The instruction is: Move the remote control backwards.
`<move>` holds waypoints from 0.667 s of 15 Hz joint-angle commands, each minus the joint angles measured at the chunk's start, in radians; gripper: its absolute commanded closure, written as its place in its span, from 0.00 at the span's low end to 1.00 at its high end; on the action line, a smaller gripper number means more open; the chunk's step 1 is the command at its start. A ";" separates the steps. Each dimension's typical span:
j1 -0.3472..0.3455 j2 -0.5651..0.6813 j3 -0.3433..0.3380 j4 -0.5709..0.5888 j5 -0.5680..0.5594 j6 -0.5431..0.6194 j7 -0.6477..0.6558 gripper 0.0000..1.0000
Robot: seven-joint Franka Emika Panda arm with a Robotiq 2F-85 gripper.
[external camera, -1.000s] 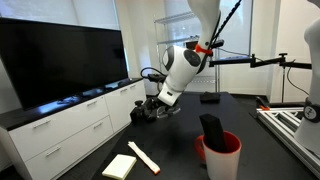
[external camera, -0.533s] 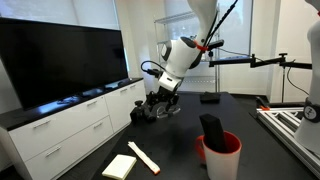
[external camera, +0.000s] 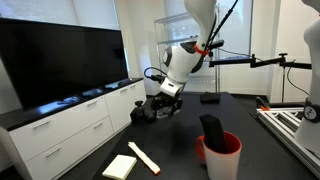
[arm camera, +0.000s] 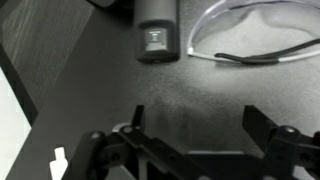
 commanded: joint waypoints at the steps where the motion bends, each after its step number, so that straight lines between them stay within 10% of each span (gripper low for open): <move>1: 0.207 0.050 -0.233 -0.032 0.153 0.031 0.078 0.00; 10: 0.744 0.348 -0.846 0.001 0.283 0.456 0.575 0.00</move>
